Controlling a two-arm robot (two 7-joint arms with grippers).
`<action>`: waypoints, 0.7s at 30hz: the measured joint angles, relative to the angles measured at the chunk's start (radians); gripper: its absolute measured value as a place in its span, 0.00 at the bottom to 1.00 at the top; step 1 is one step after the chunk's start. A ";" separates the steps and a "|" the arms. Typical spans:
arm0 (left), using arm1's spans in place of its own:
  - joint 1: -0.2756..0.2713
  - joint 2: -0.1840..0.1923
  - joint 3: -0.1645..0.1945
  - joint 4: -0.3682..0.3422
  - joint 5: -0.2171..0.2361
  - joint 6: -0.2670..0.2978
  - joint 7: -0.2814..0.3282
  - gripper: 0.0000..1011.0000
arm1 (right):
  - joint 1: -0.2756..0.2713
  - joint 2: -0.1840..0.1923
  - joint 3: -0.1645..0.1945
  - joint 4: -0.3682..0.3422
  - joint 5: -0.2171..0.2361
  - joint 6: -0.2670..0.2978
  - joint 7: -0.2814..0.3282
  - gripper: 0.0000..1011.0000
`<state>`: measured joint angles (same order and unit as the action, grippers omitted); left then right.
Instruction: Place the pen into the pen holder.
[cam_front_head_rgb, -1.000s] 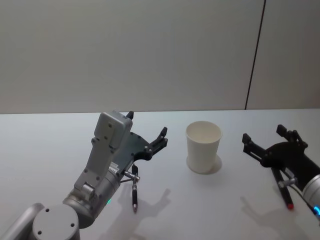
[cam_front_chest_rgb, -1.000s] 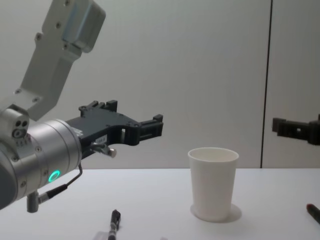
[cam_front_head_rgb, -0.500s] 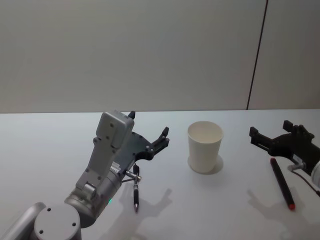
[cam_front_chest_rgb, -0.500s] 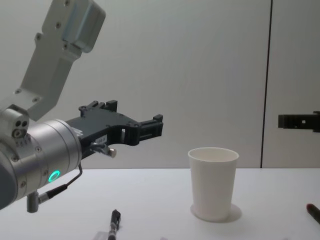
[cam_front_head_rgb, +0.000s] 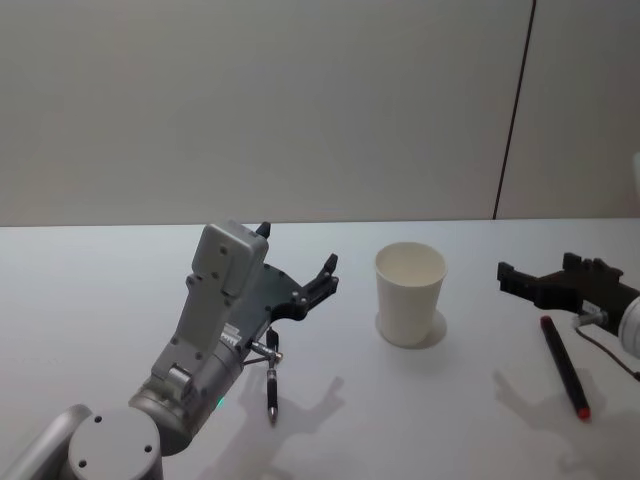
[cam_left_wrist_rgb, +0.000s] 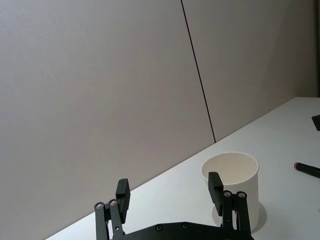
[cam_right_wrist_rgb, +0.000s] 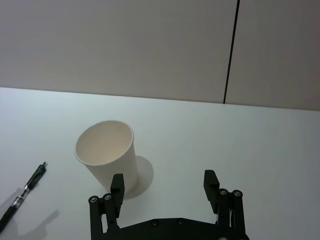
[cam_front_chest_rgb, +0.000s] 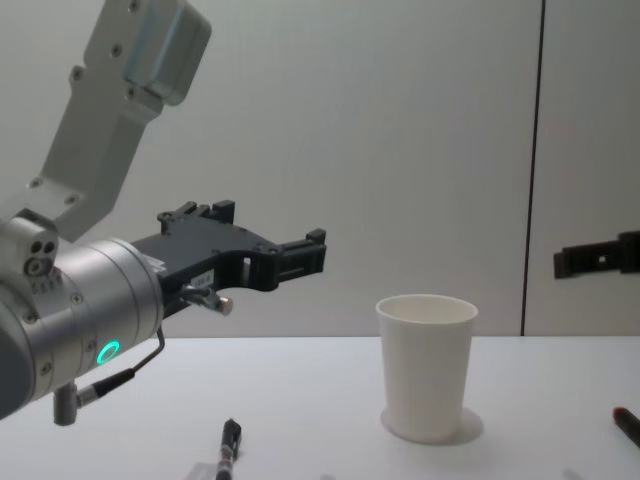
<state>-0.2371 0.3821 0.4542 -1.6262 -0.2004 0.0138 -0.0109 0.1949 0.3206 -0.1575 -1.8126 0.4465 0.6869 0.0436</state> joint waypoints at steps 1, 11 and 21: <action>0.000 0.000 0.000 0.000 0.000 0.000 0.000 0.99 | 0.010 -0.004 0.000 0.004 0.004 0.024 -0.002 0.99; 0.000 0.000 0.000 0.000 0.000 0.000 0.000 0.99 | 0.067 -0.028 0.000 0.042 0.020 0.169 -0.016 0.99; 0.000 0.000 0.000 0.000 0.000 0.000 0.000 0.99 | 0.121 -0.048 0.000 0.103 0.014 0.271 -0.030 0.99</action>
<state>-0.2371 0.3821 0.4542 -1.6262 -0.2004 0.0138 -0.0109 0.3164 0.2721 -0.1574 -1.7094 0.4609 0.9582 0.0140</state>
